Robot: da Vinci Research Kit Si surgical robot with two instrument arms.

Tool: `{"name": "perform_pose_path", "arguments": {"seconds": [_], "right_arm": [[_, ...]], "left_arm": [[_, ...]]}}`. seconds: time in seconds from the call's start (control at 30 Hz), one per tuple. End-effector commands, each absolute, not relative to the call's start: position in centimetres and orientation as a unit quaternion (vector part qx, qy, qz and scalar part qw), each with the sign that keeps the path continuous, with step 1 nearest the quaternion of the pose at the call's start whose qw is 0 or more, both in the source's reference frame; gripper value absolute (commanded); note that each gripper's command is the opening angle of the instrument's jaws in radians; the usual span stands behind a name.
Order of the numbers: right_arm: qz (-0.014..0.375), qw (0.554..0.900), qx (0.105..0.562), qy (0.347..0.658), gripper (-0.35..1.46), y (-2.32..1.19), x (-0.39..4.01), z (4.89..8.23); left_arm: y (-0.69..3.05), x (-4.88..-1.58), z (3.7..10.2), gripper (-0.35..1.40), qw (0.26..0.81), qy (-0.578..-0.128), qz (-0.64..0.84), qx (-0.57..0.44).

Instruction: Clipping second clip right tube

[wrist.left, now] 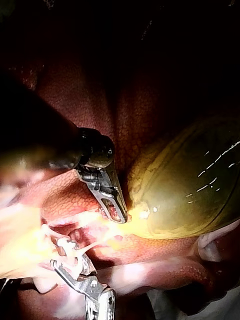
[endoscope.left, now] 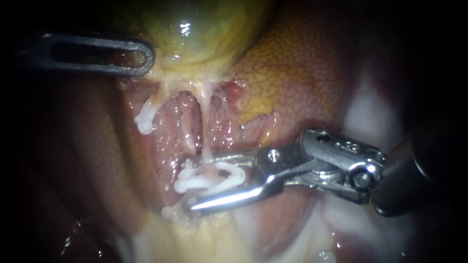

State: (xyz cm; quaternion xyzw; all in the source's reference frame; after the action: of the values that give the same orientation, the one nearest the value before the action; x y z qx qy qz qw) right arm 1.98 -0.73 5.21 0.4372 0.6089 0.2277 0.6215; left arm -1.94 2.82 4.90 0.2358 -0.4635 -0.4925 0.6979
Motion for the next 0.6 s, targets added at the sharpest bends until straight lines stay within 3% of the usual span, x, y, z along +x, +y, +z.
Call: {"name": "perform_pose_path", "arguments": {"seconds": [0.03,0.27,0.33,0.6], "right_arm": [[0.229,0.621,0.438,0.608,0.16,-0.73,1.98,5.22],[0.232,0.62,0.442,0.605,-0.12,-0.73,1.97,5.26],[0.232,0.62,0.442,0.605,-0.33,-0.73,1.97,5.28],[0.235,0.62,0.441,0.604,-0.35,-0.72,1.95,5.3]], "left_arm": [[2.82,-1.94,4.9,-0.35,0.698,-0.464,-0.493,0.236],[2.82,-1.95,4.9,-0.35,0.698,-0.464,-0.493,0.236],[2.82,-1.95,4.91,-0.35,0.698,-0.464,-0.493,0.236],[2.82,-1.95,4.91,-0.35,0.698,-0.464,-0.493,0.236]]}}
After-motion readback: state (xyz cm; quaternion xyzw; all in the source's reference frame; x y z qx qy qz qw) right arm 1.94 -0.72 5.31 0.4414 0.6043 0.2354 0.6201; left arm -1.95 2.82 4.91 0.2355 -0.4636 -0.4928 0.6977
